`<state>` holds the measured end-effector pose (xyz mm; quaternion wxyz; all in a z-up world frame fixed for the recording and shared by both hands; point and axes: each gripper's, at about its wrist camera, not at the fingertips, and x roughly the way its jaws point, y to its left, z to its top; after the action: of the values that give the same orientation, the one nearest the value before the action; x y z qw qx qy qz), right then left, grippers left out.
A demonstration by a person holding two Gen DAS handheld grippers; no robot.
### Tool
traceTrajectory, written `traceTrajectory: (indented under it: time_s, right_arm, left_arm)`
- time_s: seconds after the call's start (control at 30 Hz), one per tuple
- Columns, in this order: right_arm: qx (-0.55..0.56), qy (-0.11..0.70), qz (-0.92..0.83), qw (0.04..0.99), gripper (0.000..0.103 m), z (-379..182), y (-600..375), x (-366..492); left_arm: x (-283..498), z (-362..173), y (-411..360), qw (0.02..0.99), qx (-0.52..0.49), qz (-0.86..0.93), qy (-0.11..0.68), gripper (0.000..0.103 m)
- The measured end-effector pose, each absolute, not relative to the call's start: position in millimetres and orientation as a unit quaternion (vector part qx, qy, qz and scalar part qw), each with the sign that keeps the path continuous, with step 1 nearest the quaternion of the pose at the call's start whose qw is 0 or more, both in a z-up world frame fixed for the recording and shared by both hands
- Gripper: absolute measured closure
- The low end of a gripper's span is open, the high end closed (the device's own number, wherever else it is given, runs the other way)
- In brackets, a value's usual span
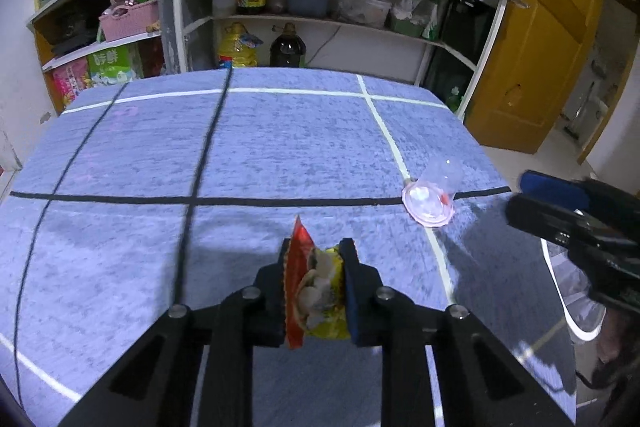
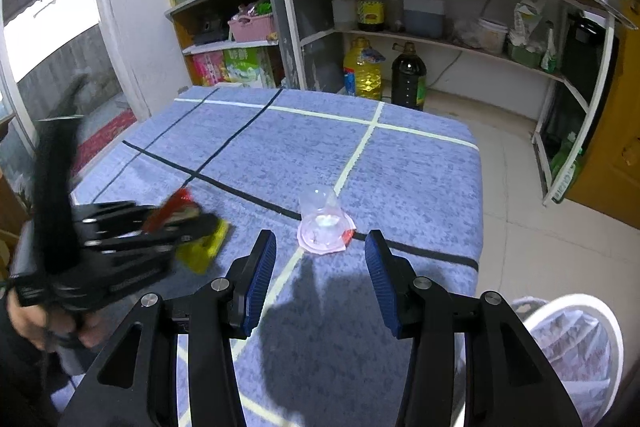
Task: Collect trash
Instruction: 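Grasp the yellow snack bag with the left gripper while the right gripper grasps the pink-lidded plastic cup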
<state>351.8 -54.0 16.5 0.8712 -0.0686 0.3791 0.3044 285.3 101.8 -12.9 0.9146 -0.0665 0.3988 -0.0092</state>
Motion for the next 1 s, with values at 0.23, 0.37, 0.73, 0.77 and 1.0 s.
traceTrajectory:
  time_s: [0.23,0.37,0.73,0.77,1.0]
  right_arm:
    - [-0.083,0.391,0.299,0.866,0.056,3.4,-30.3,369.8]
    - [-0.082,0.400,0.289,0.866,0.056,-4.8,-21.9,379.5]
    - [-0.065,0.408,0.272,0.869,0.070,-17.3,-9.1,395.2]
    - [-0.062,0.407,0.273,0.869,0.071,-17.0,-9.3,394.9]
    - [-0.054,0.392,0.277,0.876,0.071,-3.4,-19.0,382.0]
  left_arm:
    - [258.2,-1.5,123.3,0.920,-0.087,-0.016,0.383,0.081]
    - [250.1,-1.9,130.0,0.920,-0.087,-0.020,0.382,0.081]
    - [241.5,-6.7,145.2,0.918,-0.092,-0.017,0.385,0.081]
    - [241.7,-7.2,145.9,0.918,-0.092,-0.017,0.386,0.081]
    - [239.4,-3.9,140.1,0.920,-0.090,-0.024,0.382,0.081]
